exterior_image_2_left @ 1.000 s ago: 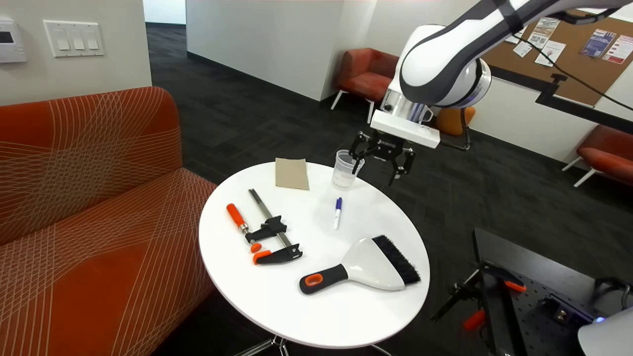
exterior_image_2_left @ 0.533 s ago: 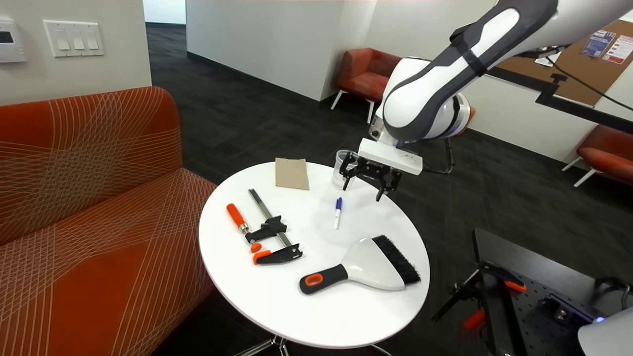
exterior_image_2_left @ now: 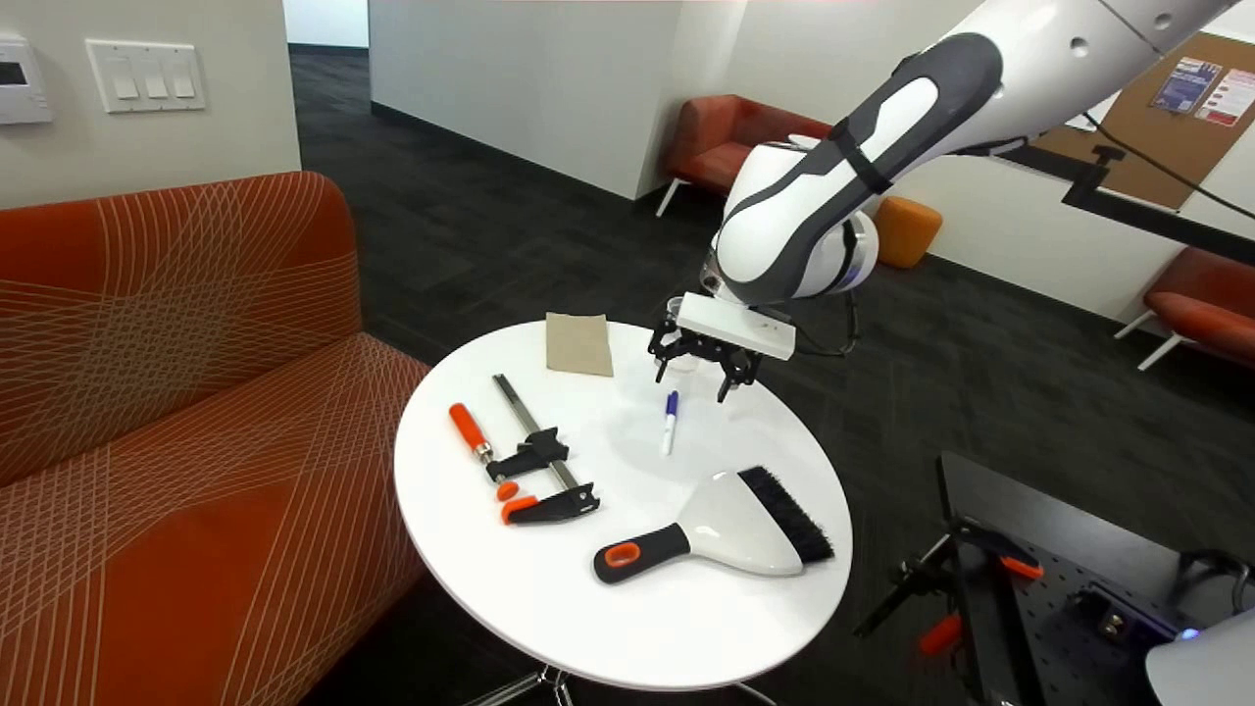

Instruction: Move the bowl to the right the ln put the marker in it

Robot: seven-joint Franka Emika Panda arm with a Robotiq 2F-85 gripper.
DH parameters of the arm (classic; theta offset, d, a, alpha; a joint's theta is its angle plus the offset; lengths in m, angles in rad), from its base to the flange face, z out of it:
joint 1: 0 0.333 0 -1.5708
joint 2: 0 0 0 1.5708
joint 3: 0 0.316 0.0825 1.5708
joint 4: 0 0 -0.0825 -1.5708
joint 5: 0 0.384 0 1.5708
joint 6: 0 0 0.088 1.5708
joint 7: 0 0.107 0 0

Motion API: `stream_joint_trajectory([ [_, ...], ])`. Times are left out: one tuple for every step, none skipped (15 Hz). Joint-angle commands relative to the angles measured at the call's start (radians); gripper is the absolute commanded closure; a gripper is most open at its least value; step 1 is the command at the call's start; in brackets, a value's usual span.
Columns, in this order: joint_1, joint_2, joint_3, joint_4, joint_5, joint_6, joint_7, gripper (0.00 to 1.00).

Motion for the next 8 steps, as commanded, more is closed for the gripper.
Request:
stream_joint_trajectory([
  [-0.015,0.065,0.008,0.088,0.008,-0.020,-0.023,0.00],
  [-0.015,0.079,0.005,0.103,0.006,-0.022,-0.021,0.00],
  [-0.016,0.092,0.004,0.119,0.005,-0.026,-0.021,0.00],
  [-0.019,0.104,0.005,0.132,0.006,-0.028,-0.022,0.00],
  [-0.020,0.115,0.005,0.144,0.006,-0.030,-0.022,0.00],
  [-0.022,0.126,0.005,0.154,0.006,-0.032,-0.022,0.00],
  [-0.024,0.137,0.005,0.165,0.006,-0.035,-0.022,0.00],
  [-0.025,0.145,0.005,0.173,0.006,-0.038,-0.023,0.00],
])
